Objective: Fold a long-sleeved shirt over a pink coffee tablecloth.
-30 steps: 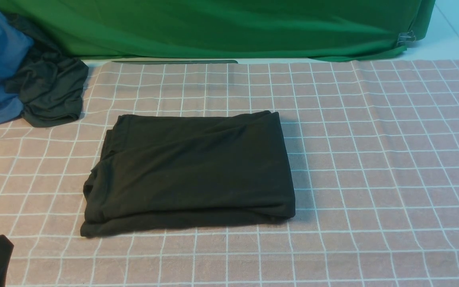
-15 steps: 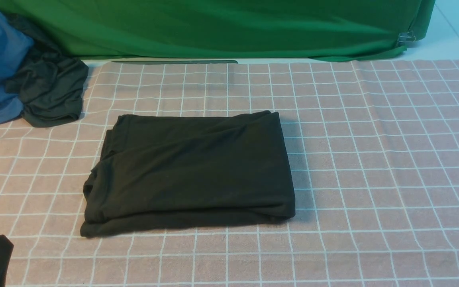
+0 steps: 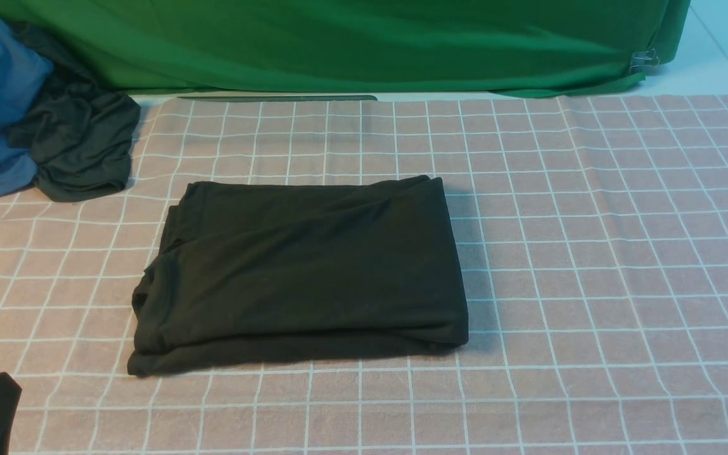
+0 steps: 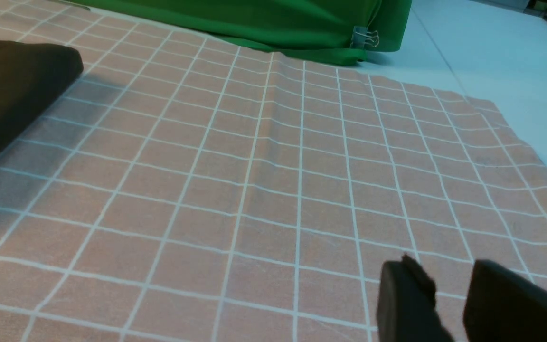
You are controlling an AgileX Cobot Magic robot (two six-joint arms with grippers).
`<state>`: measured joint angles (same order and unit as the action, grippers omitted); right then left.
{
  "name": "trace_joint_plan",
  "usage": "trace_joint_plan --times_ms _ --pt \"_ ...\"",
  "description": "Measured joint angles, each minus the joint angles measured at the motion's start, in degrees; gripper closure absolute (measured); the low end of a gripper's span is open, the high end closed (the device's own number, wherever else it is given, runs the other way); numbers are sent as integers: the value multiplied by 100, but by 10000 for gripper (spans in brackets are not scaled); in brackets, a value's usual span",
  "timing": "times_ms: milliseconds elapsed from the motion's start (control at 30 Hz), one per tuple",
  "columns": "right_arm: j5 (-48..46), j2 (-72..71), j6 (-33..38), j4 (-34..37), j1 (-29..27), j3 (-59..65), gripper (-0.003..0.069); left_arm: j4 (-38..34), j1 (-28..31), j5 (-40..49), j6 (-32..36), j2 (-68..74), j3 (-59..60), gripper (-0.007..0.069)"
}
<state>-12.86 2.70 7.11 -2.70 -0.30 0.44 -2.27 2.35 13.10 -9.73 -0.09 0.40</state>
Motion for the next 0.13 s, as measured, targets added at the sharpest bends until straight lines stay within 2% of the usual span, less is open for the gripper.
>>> trace_joint_plan --times_ms 133 --pt "0 0 0 0 0 0 421 0 0 0 0 0 0 610"
